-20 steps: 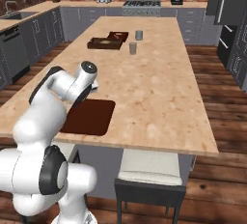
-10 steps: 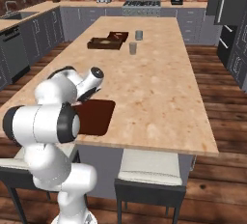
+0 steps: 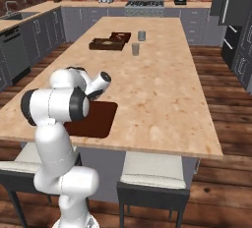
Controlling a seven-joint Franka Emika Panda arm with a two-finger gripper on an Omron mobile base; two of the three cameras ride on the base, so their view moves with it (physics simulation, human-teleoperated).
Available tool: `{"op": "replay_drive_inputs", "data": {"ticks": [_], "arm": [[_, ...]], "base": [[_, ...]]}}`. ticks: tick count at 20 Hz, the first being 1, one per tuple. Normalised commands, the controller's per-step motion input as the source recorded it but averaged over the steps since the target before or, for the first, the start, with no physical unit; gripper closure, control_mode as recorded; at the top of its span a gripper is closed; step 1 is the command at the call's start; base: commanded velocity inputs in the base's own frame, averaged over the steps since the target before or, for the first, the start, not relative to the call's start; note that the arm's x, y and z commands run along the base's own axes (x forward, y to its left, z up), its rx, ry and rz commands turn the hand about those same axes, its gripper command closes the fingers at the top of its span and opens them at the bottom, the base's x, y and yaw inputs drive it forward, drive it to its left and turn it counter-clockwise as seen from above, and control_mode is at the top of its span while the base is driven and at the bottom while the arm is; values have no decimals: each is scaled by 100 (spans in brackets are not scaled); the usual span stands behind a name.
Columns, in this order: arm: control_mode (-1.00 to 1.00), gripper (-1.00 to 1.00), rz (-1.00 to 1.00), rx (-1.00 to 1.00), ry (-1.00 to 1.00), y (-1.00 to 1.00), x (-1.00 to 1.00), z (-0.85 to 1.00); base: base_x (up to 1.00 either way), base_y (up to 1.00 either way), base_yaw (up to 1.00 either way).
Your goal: Take the cakes from the fridge and place them on the empty tray on the dining counter.
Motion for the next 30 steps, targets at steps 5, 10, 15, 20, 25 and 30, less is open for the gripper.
{"op": "replay_drive_inputs", "data": {"ticks": [5, 10, 15, 20, 25, 30], "arm": [[-100, 100, 14, 0, -4, 18, 41, -35], [-100, 100, 12, 0, -10, 14, 19, -31], [-100, 100, 11, 0, -10, 0, 4, -32], [-100, 100, 10, 0, -9, 0, 6, -36], [-100, 100, 10, 0, -9, 0, 10, -37], [-100, -100, 9, 0, -2, -1, 4, -36]], "base": [[0, 0, 0], [0, 0, 0], [0, 0, 0], [0, 0, 0], [0, 0, 0], [0, 0, 0]]}}
